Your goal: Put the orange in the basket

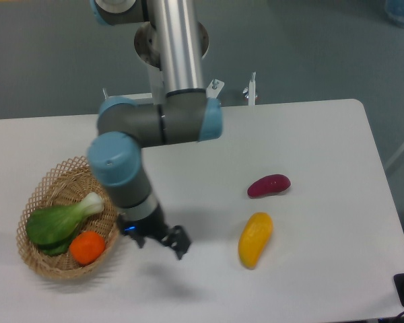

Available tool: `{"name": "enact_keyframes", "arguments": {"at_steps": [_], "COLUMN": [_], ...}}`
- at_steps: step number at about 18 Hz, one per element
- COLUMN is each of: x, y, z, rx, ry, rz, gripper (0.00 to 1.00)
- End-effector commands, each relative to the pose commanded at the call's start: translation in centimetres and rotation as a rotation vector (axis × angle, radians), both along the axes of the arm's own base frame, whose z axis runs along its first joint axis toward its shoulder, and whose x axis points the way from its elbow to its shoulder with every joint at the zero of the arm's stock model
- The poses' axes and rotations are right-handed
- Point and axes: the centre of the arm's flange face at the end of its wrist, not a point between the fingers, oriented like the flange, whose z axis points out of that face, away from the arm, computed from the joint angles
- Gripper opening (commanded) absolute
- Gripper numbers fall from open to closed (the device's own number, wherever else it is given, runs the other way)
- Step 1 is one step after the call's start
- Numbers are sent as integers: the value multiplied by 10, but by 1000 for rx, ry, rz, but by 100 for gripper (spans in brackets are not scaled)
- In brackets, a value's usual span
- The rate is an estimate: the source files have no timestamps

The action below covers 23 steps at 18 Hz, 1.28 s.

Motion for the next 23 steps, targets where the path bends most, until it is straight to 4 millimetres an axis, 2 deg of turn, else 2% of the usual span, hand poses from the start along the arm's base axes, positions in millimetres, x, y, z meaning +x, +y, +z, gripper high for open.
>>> {"name": "enact_keyframes", "arguments": {"at_steps": [4, 9, 12, 16, 21, 23], "x": [-45, -86, -102, -141, -168, -174], "y": [-26, -57, -74, -118, -149, -154], "z": [3, 11, 13, 22, 25, 27], "rx": [-29, -27, -50, -60, -22, -6], "ry": [11, 5, -6, -63, -122, -130], "rz": [-20, -46, -82, -129, -133, -125], "gripper": [100, 100, 100, 100, 100, 100]}}
